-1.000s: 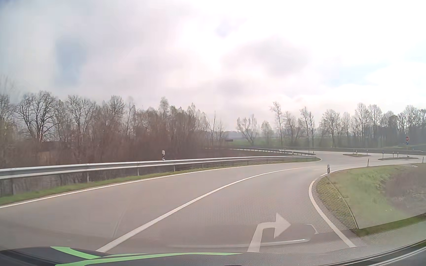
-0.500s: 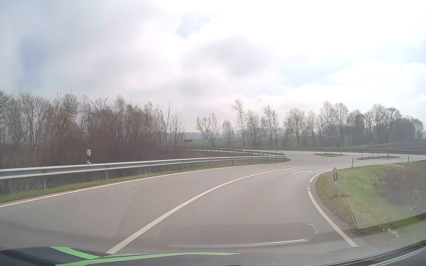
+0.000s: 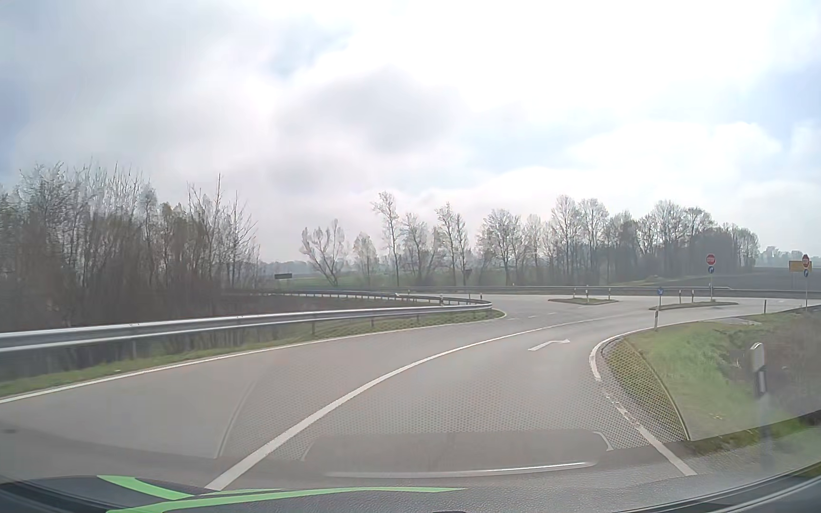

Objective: Follow the waypoints while adhering to traffic rules and regulations

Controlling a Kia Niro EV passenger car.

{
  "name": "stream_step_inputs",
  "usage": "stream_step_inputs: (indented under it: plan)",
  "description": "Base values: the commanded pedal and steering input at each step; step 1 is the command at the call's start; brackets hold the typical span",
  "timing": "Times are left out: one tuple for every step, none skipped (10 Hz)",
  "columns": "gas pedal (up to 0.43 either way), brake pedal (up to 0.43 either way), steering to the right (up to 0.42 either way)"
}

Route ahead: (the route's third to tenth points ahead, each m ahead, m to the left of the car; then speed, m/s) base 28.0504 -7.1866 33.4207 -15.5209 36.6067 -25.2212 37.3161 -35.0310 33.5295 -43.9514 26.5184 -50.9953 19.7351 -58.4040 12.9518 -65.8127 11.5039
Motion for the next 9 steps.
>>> stream_step_inputs:
  plan:
    - [0.000, 0.073, 0.105]
    - [0.000, 0.085, 0.106]
    - [0.000, 0.104, 0.106]
    - [0.000, 0.110, 0.104]
    - [0.000, 0.116, 0.104]
    - [0.000, 0.128, 0.104]
    - [0.000, 0.152, 0.103]
    - [0.000, 0.152, 0.103]
    - [0.000, 0.171, 0.104]
